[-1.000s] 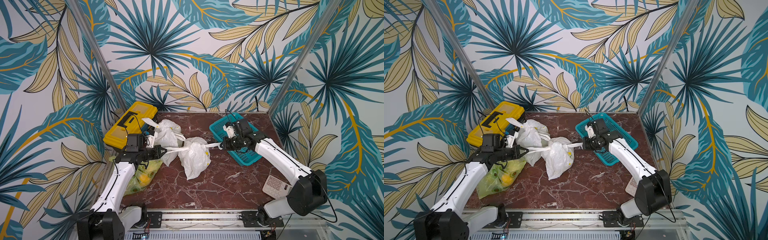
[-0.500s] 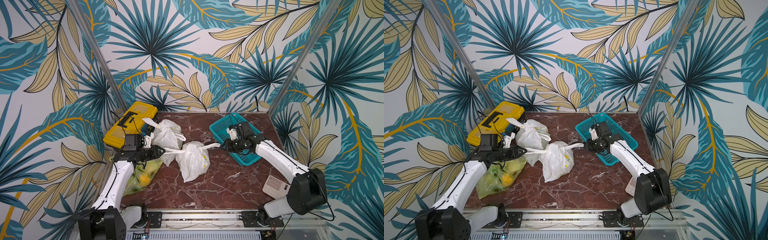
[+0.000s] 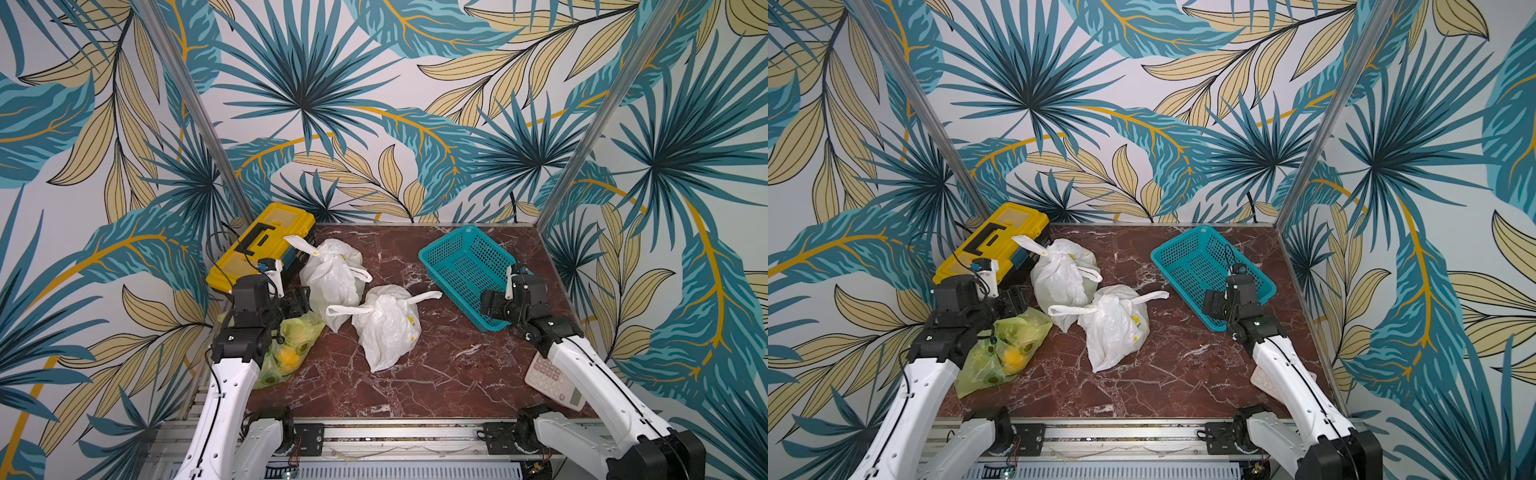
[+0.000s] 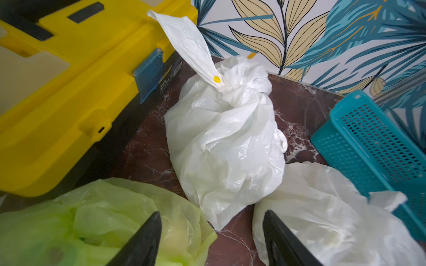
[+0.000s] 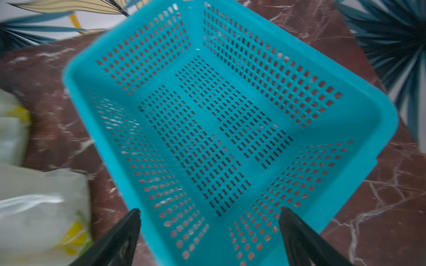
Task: Place the pears into plastic bags & tie knots
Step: Reset both arms
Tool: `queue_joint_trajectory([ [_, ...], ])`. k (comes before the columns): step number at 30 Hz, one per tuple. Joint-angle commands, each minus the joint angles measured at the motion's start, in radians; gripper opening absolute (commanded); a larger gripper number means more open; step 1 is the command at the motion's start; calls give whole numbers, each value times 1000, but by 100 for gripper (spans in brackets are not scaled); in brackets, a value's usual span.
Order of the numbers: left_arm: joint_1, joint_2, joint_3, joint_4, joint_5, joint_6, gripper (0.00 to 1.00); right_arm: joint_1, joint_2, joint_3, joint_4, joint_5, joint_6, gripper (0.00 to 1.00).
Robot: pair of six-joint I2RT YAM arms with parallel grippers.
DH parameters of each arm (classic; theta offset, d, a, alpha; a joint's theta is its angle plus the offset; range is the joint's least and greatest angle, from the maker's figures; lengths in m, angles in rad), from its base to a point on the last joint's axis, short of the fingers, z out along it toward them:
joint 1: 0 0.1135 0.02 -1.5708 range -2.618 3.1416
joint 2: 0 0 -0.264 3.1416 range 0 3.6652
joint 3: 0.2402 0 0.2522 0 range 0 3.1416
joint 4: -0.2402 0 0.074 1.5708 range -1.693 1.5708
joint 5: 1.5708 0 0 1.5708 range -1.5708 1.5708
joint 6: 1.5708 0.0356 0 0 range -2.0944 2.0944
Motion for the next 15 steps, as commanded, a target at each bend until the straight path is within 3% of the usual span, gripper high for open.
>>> queue_joint_trajectory([
  [1, -48, -8, -148, 334, -252, 64, 73, 0, 18, -115, 350, 228, -101, 96],
  [6, -29, 54, -304, 610, -339, 161, 77, -5, 142, -234, 705, 309, -125, 97],
  [11, 99, 187, -429, 913, -110, 186, 78, -17, 297, -262, 939, 254, -178, 97],
  [13, 121, 282, -447, 1033, -40, 191, 79, -22, 290, -265, 935, 240, -195, 97],
  [15, 123, 337, -435, 1101, -3, 202, 78, -31, 292, -323, 1066, 224, -226, 97],
])
